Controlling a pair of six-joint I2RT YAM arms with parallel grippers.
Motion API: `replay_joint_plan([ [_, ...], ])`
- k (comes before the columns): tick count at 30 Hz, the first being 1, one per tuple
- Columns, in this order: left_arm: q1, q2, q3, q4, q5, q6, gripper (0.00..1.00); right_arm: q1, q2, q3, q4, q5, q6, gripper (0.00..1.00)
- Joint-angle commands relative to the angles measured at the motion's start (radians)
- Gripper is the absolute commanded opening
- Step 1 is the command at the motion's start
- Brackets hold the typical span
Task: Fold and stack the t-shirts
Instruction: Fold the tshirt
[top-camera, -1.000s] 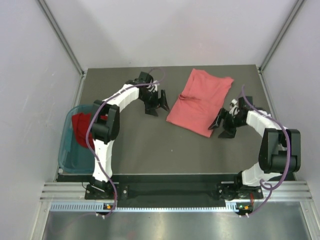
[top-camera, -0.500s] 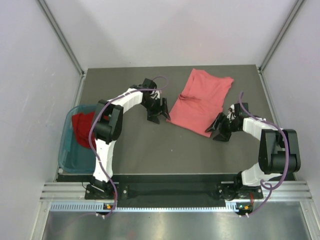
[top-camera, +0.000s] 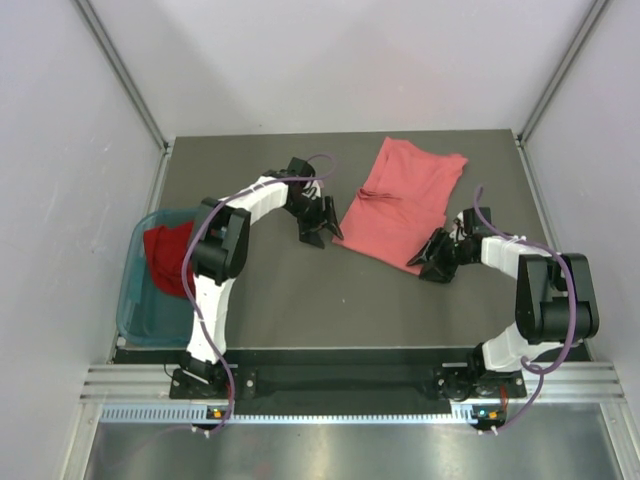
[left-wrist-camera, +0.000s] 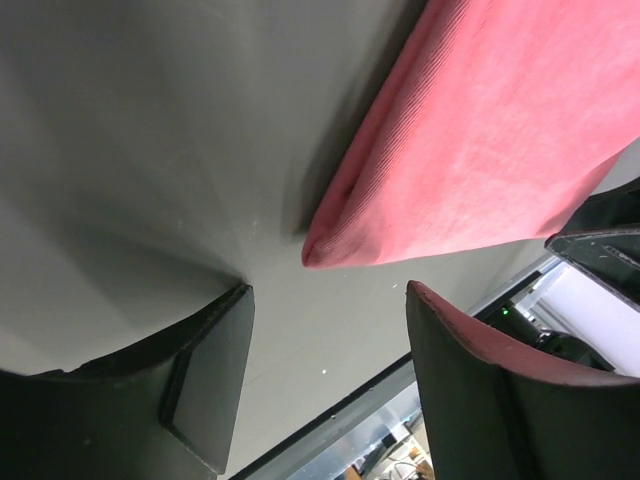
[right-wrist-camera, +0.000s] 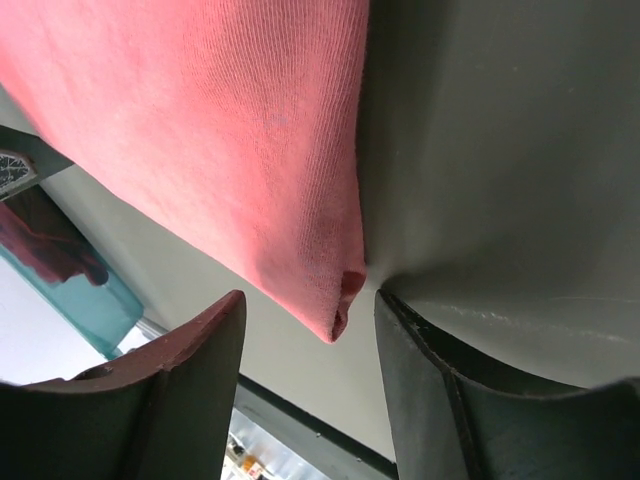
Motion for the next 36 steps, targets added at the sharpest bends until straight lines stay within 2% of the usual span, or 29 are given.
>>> replay_joint_plan([
  [1, -0.016, 0.047, 0.022, 0.035, -0.028, -0.017, 0.67, 0.011, 0.021, 0.006, 0.035, 0.036, 0.007, 0.55],
  [5, -0.024, 0.051, 0.011, 0.065, -0.034, -0.052, 0.62, 0.014, 0.021, 0.006, 0.036, 0.042, 0.011, 0.54],
  [12, -0.027, 0.076, -0.001, 0.17, -0.016, -0.109, 0.48, 0.018, 0.033, 0.003, 0.053, 0.062, 0.025, 0.5],
  [16, -0.027, 0.09, 0.024, 0.157, -0.028, -0.083, 0.23, 0.028, 0.041, 0.004, 0.063, 0.063, 0.031, 0.38],
  [17, -0.027, 0.093, 0.027, 0.144, -0.039, -0.064, 0.09, 0.029, 0.044, 0.006, 0.06, 0.063, 0.031, 0.36],
  [18, -0.027, 0.091, 0.028, 0.135, -0.052, -0.052, 0.0, 0.032, 0.044, 0.007, 0.059, 0.063, 0.031, 0.33],
  [21, -0.027, 0.07, 0.007, 0.096, -0.095, -0.007, 0.0, 0.041, 0.053, 0.004, 0.053, 0.062, 0.013, 0.09],
  [23, -0.027, 0.029, -0.027, 0.088, -0.12, 0.015, 0.0, 0.055, 0.056, 0.009, 0.026, 0.062, -0.021, 0.01],
  [26, -0.03, -0.063, -0.154, 0.091, -0.146, 0.031, 0.0, 0.083, 0.05, 0.009, -0.023, 0.066, -0.102, 0.0],
  [29, -0.043, -0.195, -0.342, 0.127, -0.163, 0.036, 0.0, 0.107, 0.007, -0.023, -0.106, 0.111, -0.181, 0.0],
  [30, -0.052, -0.235, -0.451, 0.14, -0.164, 0.028, 0.0, 0.109, -0.01, -0.034, -0.141, 0.12, -0.197, 0.0],
  [33, -0.079, -0.378, -0.644, 0.176, -0.184, -0.024, 0.0, 0.11, -0.1, -0.086, -0.204, 0.142, -0.239, 0.0],
  [36, -0.119, -0.481, -0.783, 0.203, -0.197, -0.081, 0.0, 0.121, -0.154, -0.126, -0.243, 0.132, -0.252, 0.01],
])
